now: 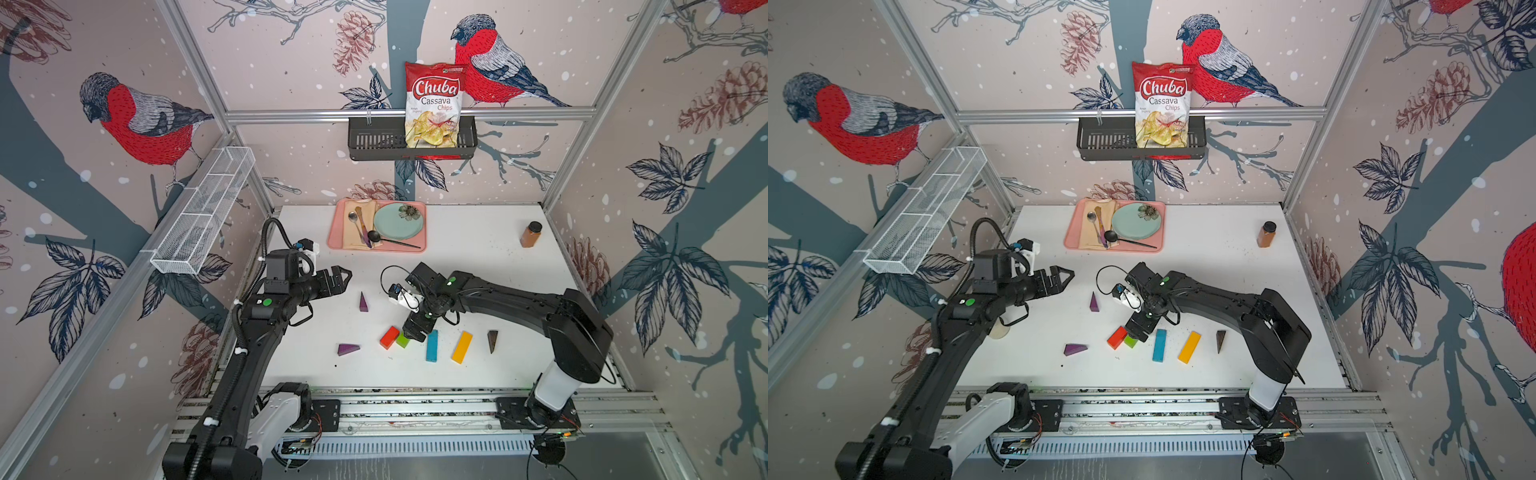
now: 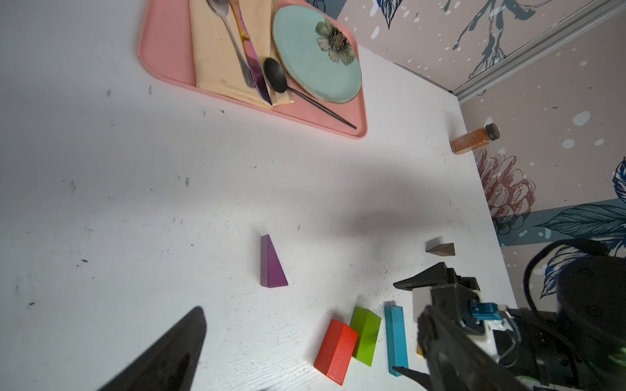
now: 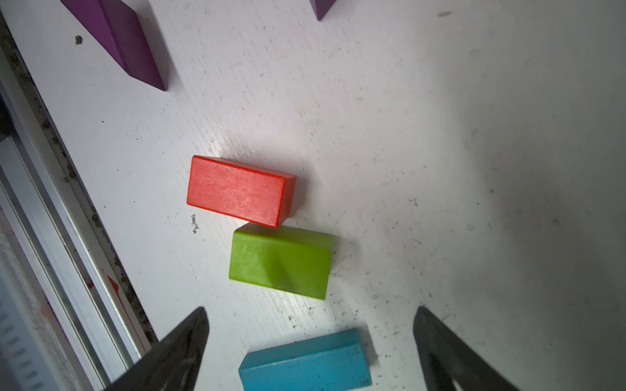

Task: Assemble a small pinwheel with building blocks
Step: Adjust the building block at the center of the board.

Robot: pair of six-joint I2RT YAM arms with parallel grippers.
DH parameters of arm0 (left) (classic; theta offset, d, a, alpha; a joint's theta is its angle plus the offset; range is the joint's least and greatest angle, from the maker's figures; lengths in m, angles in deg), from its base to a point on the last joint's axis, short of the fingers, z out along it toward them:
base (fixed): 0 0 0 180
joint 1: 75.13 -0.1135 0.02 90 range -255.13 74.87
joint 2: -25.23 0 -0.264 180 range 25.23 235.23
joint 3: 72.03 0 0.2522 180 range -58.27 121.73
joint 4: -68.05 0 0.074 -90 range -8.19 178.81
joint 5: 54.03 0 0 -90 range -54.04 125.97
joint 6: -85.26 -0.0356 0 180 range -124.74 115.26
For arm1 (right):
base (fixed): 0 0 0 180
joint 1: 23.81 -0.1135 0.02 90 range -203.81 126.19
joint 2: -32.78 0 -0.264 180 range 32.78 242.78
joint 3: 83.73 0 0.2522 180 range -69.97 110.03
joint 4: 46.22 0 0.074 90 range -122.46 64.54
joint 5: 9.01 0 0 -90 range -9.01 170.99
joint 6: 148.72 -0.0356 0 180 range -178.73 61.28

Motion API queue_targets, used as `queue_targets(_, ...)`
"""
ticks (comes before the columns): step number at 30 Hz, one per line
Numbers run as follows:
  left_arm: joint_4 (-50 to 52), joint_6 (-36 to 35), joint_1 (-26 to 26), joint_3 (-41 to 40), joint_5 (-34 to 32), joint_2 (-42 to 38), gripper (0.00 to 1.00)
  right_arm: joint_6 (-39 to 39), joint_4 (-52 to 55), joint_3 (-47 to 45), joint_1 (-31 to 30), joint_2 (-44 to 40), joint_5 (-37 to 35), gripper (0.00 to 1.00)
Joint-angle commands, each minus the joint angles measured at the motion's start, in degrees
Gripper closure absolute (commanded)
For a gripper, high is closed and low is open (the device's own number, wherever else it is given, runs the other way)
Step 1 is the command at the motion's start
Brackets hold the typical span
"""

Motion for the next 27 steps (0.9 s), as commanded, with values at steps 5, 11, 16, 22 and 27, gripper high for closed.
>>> queue_targets(5, -5.8, 1.2, 0.1, -1.9, -16.3, -8.2, 0.03, -4.0, 2.2, 1.0, -3.8, 3.7, -5.4, 0.11)
queue_targets(11, -7.5, 0.8, 0.1, 0.3, -21.6, -6.0, 0.03, -6.9, 0.1, 1.3, -4.3, 5.5, -7.3, 0.18)
queue_targets(16, -8.1, 2.8, 0.1, 0.9, -22.7, -3.4, 0.03, -6.7, 0.3, 2.8, -4.3, 6.9, -6.7, 0.19)
queue_targets(22, -8.5, 4.1, 0.1, -0.5, -22.3, -4.0, 0.03, -5.9, 1.3, 3.2, -4.2, 6.7, -5.0, 0.19)
queue_targets(27, -8.3, 5.0, 0.1, -2.6, -22.9, -6.5, 0.03, -3.7, 0.7, 1.5, -4.4, 5.3, -4.5, 0.21)
